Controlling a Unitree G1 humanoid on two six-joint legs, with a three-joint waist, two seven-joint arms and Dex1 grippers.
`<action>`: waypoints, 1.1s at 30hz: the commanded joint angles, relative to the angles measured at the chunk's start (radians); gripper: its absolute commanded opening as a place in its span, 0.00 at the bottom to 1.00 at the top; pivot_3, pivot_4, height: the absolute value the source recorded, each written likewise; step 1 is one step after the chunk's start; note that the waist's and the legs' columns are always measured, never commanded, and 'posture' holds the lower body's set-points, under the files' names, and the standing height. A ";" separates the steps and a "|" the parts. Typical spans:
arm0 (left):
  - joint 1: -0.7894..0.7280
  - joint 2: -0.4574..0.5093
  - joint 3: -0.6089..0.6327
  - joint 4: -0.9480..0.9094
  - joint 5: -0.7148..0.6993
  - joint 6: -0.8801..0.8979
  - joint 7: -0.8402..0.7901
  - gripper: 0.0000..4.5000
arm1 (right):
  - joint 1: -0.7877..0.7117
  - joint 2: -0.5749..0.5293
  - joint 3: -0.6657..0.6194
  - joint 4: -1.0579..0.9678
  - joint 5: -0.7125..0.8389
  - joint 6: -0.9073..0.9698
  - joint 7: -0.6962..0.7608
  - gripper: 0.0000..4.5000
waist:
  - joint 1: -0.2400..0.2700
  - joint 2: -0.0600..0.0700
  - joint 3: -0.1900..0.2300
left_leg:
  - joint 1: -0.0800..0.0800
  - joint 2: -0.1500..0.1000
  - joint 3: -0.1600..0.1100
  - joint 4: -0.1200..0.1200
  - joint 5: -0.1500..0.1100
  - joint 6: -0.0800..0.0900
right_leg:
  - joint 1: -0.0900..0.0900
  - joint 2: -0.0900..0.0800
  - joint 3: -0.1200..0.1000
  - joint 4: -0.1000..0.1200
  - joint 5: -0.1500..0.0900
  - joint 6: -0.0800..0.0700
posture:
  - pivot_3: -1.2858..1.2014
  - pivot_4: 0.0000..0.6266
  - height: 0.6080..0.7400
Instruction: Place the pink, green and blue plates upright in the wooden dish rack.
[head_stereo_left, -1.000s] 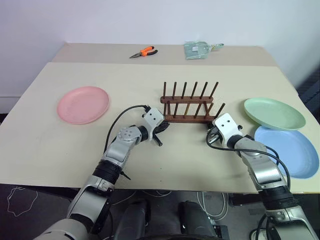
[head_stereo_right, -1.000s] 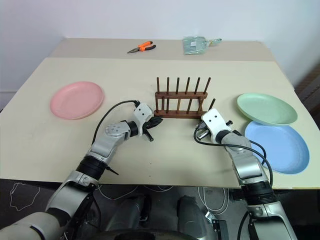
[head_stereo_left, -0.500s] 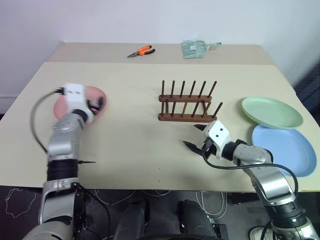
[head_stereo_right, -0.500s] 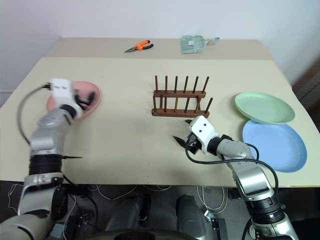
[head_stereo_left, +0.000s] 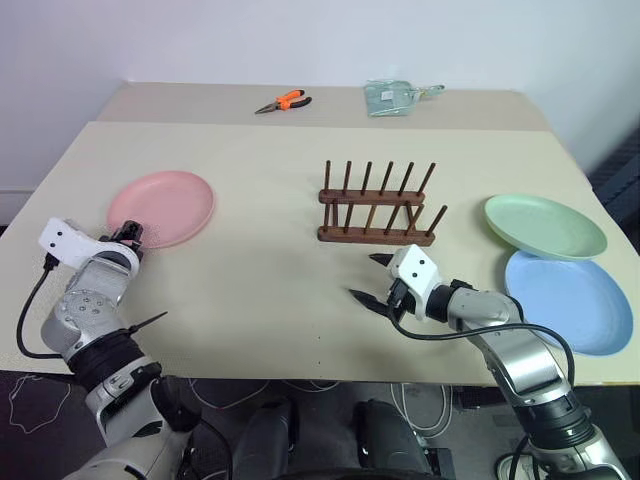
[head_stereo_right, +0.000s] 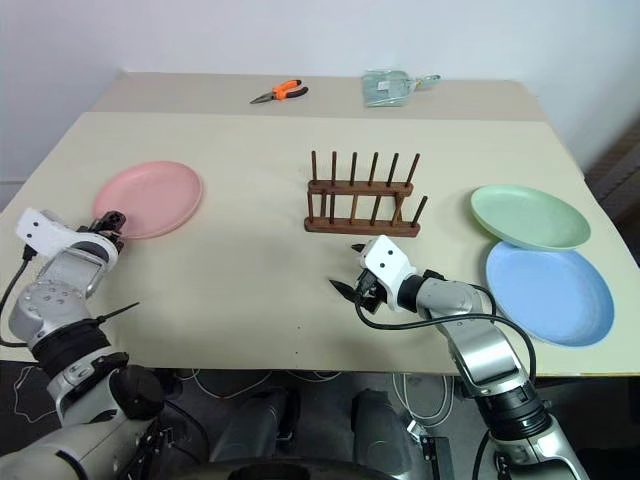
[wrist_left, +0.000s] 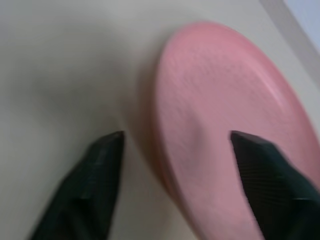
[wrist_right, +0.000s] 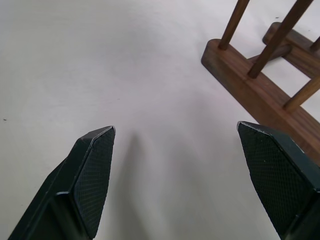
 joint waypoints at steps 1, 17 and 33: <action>-0.037 0.004 0.014 0.020 -0.061 -0.012 0.027 0.28 | -0.008 0.003 -0.023 -0.020 -0.006 -0.027 -0.016 0.89 | 0.000 0.000 0.000 | 0.000 0.000 0.000 0.000 0.000 0.000 | 0.000 0.000 0.000 0.000 0.000 0.000 | 0.52 0.24 0.98; -0.258 -0.113 -0.482 -0.236 -0.075 -0.081 -0.149 0.00 | -0.372 -0.125 0.033 -0.073 -0.215 -0.180 -0.004 1.00 | 0.005 -0.003 0.002 | -0.010 0.000 0.000 0.001 0.001 -0.002 | -0.008 0.000 0.000 -0.002 0.001 -0.001 | 0.52 0.24 0.98; -0.321 -0.258 -0.611 -0.255 -0.103 0.047 -0.067 0.00 | -0.545 -0.185 0.118 0.285 -0.737 -0.507 -0.234 0.25 | -0.002 -0.003 0.003 | -0.011 0.000 0.000 0.000 0.005 -0.007 | -0.011 0.002 0.000 0.000 0.001 -0.001 | 0.52 0.24 0.98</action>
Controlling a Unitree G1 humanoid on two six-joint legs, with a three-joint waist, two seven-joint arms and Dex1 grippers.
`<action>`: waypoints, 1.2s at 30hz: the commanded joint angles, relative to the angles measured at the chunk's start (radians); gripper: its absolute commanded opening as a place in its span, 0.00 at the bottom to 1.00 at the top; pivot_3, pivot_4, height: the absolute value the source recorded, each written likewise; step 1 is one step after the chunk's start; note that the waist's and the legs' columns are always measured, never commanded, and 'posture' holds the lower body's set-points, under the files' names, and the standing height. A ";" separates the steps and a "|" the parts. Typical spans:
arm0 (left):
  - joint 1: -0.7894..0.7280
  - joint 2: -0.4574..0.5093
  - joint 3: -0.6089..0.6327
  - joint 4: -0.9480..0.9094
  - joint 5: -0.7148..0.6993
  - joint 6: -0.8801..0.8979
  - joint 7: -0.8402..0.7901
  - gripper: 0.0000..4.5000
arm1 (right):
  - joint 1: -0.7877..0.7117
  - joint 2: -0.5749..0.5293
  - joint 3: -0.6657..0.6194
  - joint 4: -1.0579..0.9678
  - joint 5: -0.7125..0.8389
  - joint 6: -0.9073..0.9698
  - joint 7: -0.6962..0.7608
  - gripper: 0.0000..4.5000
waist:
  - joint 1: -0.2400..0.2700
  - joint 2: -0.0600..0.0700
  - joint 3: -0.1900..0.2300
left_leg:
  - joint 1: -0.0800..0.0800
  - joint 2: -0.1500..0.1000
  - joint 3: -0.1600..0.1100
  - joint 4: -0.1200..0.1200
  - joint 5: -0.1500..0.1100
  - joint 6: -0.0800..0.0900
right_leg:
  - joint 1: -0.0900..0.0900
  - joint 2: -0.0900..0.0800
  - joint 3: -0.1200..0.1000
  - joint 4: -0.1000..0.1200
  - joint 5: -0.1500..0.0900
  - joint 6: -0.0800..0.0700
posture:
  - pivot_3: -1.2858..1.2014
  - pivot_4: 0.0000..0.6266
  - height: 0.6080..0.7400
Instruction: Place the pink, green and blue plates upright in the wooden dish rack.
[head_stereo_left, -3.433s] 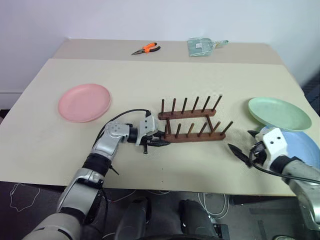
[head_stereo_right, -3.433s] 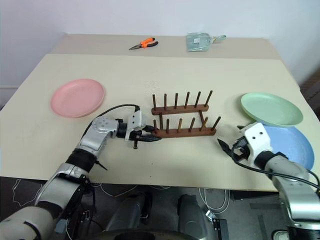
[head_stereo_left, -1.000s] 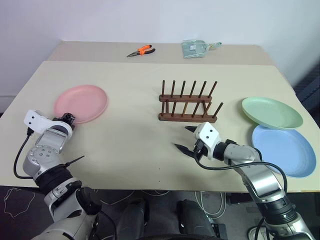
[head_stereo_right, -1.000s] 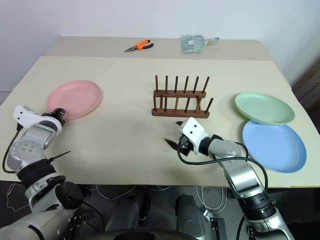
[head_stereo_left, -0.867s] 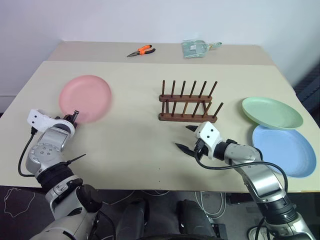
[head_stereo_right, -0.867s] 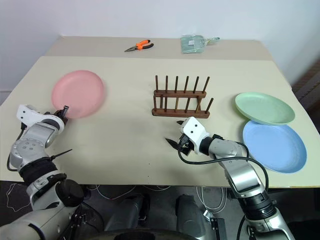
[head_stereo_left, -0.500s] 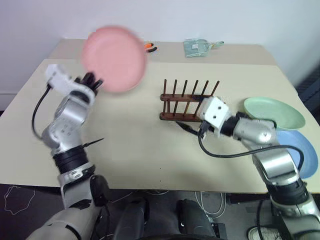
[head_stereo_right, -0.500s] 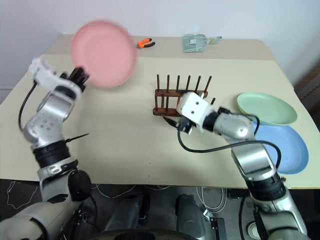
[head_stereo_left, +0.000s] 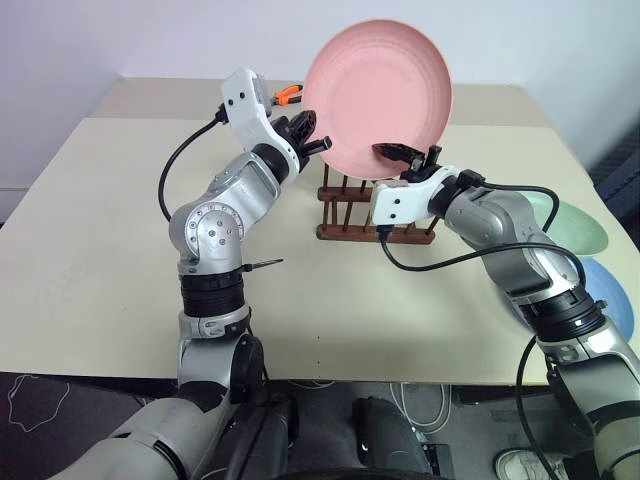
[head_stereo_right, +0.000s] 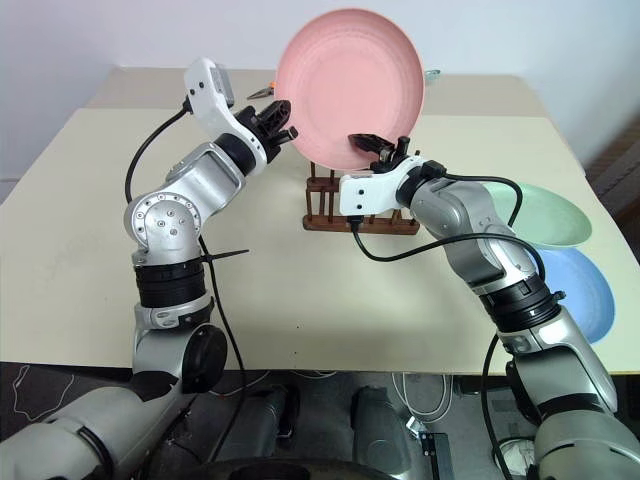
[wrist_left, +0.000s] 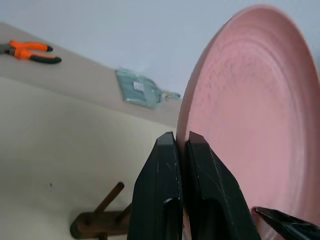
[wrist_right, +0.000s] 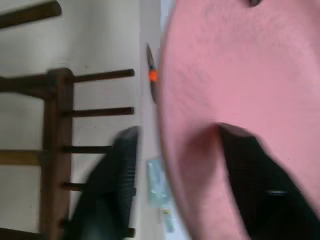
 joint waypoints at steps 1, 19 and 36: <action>-0.006 -0.018 0.035 -0.038 -0.063 0.012 0.002 0.07 | -0.005 -0.015 -0.031 -0.009 -0.044 -0.021 -0.029 0.14 | 0.000 0.000 0.000 | 0.000 0.000 0.000 0.000 0.001 -0.001 | 0.000 0.000 0.000 0.000 0.000 0.000 | 0.52 0.24 0.98; 0.229 0.391 -0.144 0.002 0.293 -0.439 -0.375 0.91 | 0.195 0.139 -0.489 -0.258 0.564 0.266 0.050 0.00 | 0.000 0.000 0.002 | 0.000 0.000 0.000 -0.001 0.002 -0.003 | 0.001 0.001 0.001 0.000 0.000 0.000 | 0.52 0.24 0.98; 0.592 0.432 -0.392 -0.222 0.226 -0.447 -0.864 0.91 | 0.310 0.364 -0.710 -0.510 1.285 0.856 -0.211 0.00 | -0.001 0.008 0.001 | -0.001 0.002 0.000 -0.002 -0.002 0.004 | -0.002 -0.005 0.002 -0.002 -0.001 -0.006 | 0.52 0.24 0.98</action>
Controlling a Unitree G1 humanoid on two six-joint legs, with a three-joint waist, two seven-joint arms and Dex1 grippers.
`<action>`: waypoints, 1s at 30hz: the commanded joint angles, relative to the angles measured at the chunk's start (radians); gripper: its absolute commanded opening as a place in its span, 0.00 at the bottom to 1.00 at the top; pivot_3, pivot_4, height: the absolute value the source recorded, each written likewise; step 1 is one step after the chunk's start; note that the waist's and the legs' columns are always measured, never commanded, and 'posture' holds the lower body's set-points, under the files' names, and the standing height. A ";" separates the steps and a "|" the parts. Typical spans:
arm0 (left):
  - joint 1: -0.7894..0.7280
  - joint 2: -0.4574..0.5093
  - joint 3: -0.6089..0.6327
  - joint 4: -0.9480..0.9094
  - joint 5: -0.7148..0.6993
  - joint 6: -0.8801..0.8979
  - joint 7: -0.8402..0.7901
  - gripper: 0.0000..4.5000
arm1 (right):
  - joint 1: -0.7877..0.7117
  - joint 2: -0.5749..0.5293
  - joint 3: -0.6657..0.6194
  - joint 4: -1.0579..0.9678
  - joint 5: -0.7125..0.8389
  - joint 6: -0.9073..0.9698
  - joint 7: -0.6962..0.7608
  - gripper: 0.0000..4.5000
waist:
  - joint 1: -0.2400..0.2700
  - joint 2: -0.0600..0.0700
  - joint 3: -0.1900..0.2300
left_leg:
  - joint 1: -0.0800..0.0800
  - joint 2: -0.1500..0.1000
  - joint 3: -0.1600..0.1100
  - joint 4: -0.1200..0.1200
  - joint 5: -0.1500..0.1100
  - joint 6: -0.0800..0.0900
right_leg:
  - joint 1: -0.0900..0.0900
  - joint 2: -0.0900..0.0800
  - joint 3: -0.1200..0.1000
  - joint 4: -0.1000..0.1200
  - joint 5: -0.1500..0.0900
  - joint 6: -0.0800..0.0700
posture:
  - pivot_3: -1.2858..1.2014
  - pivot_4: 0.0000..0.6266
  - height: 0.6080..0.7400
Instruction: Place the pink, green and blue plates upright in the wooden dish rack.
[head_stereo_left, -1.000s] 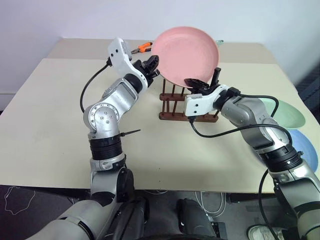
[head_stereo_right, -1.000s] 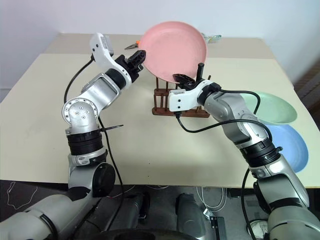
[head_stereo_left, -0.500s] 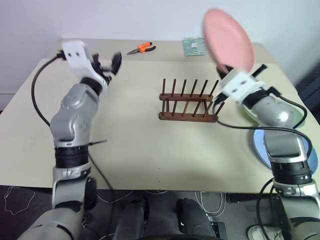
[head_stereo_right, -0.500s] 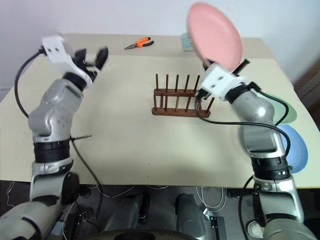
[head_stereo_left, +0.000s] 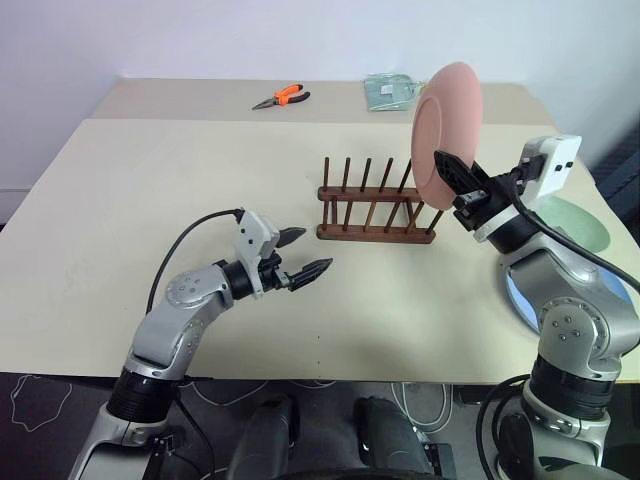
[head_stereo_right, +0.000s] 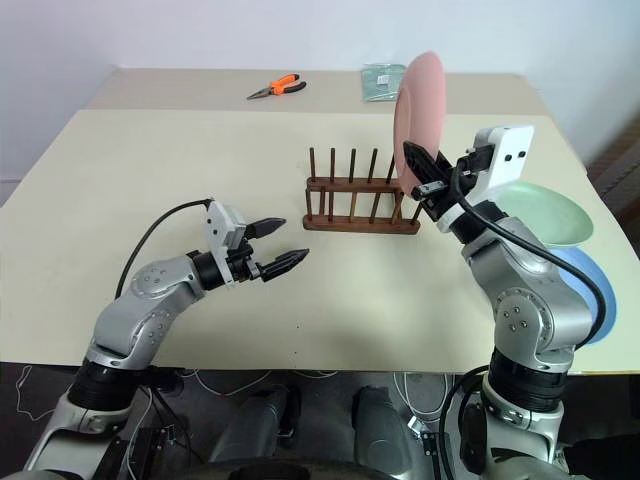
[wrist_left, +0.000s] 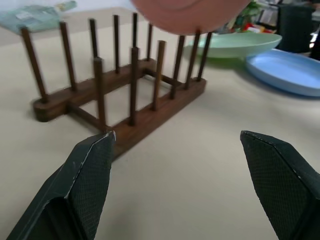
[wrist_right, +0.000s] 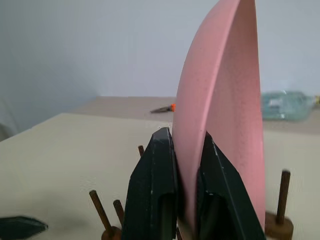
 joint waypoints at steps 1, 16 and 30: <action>-0.008 -0.011 -0.003 -0.059 -0.018 0.010 -0.015 0.91 | -0.005 0.007 -0.033 -0.007 0.046 0.003 -0.041 0.00 | 0.000 0.000 0.000 | 0.000 0.000 0.000 0.000 0.000 0.000 | 0.000 0.000 0.000 0.000 0.000 0.000 | 0.52 0.24 0.98; -0.010 -0.040 -0.075 -0.099 0.026 0.017 -0.027 0.92 | -0.008 -0.124 0.008 0.115 -0.096 -0.158 0.022 0.91 | 0.001 0.001 0.000 | 0.000 0.000 0.001 0.001 0.000 0.001 | 0.001 0.004 -0.001 0.000 0.000 0.000 | 0.52 0.24 0.98; -0.031 -0.030 -0.078 -0.039 0.050 -0.011 -0.065 0.92 | 0.372 -0.618 -0.009 0.319 -0.523 -0.458 0.218 0.91 | 0.017 0.004 -0.001 | 0.000 0.000 0.003 0.002 -0.001 0.003 | 0.004 0.004 -0.001 -0.006 -0.001 0.000 | 0.52 0.24 0.98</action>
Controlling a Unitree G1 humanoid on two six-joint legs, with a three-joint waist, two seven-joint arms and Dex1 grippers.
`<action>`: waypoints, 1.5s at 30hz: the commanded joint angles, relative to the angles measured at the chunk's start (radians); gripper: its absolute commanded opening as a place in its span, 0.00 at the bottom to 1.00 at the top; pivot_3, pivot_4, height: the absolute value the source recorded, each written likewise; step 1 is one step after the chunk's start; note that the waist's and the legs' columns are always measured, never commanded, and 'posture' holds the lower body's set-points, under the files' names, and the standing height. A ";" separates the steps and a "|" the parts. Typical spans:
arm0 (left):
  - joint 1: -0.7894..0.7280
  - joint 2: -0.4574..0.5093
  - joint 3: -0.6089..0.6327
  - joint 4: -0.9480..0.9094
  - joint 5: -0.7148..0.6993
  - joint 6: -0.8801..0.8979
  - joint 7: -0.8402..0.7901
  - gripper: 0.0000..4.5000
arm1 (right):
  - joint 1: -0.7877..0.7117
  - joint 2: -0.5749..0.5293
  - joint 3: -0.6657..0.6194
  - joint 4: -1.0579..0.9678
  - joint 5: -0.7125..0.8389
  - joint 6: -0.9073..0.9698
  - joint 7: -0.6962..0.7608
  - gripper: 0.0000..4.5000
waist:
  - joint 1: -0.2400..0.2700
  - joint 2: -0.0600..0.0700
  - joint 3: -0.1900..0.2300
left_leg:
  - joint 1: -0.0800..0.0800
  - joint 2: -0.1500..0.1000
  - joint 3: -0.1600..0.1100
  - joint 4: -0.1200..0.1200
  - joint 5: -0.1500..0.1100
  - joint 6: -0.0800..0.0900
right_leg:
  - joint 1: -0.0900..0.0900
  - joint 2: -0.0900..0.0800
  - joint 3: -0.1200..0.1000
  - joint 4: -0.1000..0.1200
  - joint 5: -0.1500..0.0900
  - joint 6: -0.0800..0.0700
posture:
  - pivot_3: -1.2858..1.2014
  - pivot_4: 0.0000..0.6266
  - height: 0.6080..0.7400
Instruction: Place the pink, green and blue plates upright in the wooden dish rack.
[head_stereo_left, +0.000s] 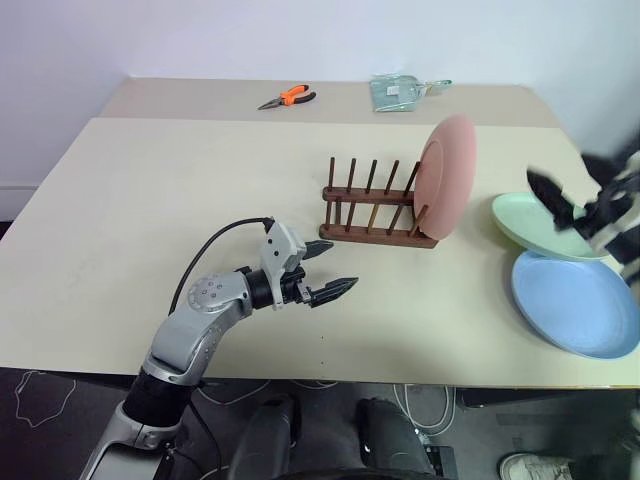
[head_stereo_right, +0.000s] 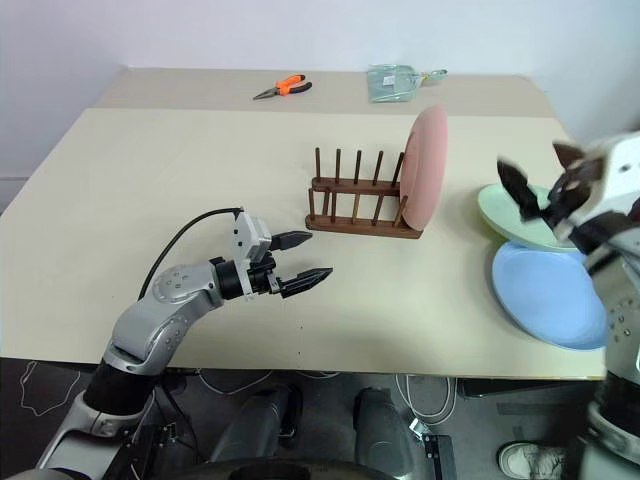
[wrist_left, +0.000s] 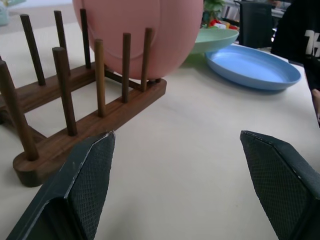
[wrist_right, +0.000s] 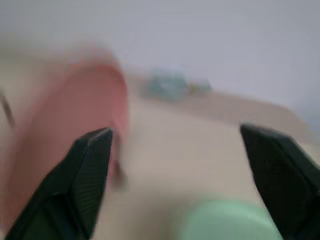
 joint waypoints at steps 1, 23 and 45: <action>-0.021 0.000 -0.004 -0.004 0.021 -0.031 -0.019 0.92 | 0.100 -0.129 0.131 0.093 -0.289 -0.229 0.019 0.91 | -0.001 0.001 0.000 | 0.000 0.000 0.001 0.000 0.000 0.000 | 0.000 0.000 0.000 -0.001 0.000 0.000 | 0.52 0.24 0.98; 0.014 0.002 0.000 0.002 0.074 -0.059 -0.029 0.92 | -0.015 -0.191 0.292 0.374 -0.646 -0.504 -0.061 0.01 | 0.003 0.004 0.000 | 0.000 0.000 0.001 0.001 0.000 0.000 | 0.002 0.001 0.001 -0.002 0.000 0.000 | 0.52 0.24 0.98; -0.005 -0.011 0.165 0.221 0.170 -0.302 0.084 0.92 | -0.416 0.487 0.230 -0.430 0.728 0.196 -0.502 0.01 | -0.016 0.005 0.001 | 0.000 0.000 -0.003 0.000 -0.001 0.001 | 0.000 -0.003 0.000 0.000 0.002 0.003 | 0.52 0.24 0.98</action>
